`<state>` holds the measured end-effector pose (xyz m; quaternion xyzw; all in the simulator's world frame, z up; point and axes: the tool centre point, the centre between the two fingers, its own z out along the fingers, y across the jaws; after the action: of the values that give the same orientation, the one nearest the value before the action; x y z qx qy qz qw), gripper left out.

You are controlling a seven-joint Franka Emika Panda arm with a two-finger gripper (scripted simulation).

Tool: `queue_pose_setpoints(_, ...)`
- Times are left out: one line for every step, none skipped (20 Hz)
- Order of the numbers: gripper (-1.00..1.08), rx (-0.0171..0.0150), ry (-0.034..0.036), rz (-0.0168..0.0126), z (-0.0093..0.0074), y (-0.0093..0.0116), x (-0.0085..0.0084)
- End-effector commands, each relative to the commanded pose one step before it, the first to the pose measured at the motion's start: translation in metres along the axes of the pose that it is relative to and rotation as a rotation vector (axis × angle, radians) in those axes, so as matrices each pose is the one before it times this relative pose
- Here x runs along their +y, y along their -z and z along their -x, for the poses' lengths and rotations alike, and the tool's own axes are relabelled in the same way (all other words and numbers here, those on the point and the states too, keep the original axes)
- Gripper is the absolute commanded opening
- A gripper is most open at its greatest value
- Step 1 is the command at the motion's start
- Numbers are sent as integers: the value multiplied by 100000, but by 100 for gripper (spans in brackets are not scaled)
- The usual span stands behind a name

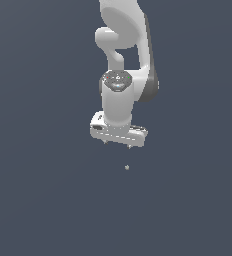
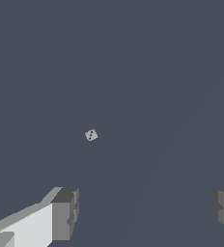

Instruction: Pick up the object and move it to a goal position.

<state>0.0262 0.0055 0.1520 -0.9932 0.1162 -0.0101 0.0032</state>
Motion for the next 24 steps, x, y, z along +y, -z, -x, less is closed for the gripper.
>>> queue_pose_setpoints(100, -258, -6619, -141, -231, -560, -338)
queue_pose_setpoints(100, -97, -2643, -44, -83, -224, -139)
queue_pose_setpoints(100, -96, -2640, -37, -78, -224, -141)
queue_pose_setpoints(100, -94, -2639, -30, -74, -225, -142)
queue_pose_setpoints(100, -91, -2636, -23, -69, -226, -144)
queue_pose_setpoints(100, -89, -2633, -17, -64, -226, -146)
queue_pose_setpoints(100, -86, -2632, -11, -59, -227, -147)
queue_pose_setpoints(100, -82, -2629, -4, -54, -228, -148)
queue_pose_setpoints(100, -79, -2626, 1, -49, -228, -150)
queue_pose_setpoints(100, -75, -2625, 7, -44, -229, -150)
queue_pose_setpoints(100, -71, -2620, 12, -38, -229, -152)
queue_pose_setpoints(100, -66, -2620, 17, -34, -230, -152)
queue_pose_setpoints(100, -62, -2616, 22, -28, -230, -153)
queue_pose_setpoints(100, -57, -2613, 27, -23, -230, -153)
queue_pose_setpoints(100, -52, -2611, 31, -18, -231, -153)
queue_pose_setpoints(100, -47, -2608, 35, -13, -231, -153)
queue_pose_setpoints(100, -42, -2605, 39, -8, -232, -153)
queue_pose_setpoints(100, -37, -2602, 42, -2, -232, -153)
queue_pose_setpoints(100, -31, -2600, 45, 2, -232, -152)
queue_pose_setpoints(100, -25, -2596, 48, 8, -232, -152)
queue_pose_setpoints(100, -20, -2593, 50, 13, -233, -151)
queue_pose_setpoints(100, -14, -2590, 53, 18, -233, -150)
queue_pose_setpoints(100, -8, -2587, 54, 23, -233, -149)
queue_pose_setpoints(100, -2, -2584, 56, 28, -233, -148)
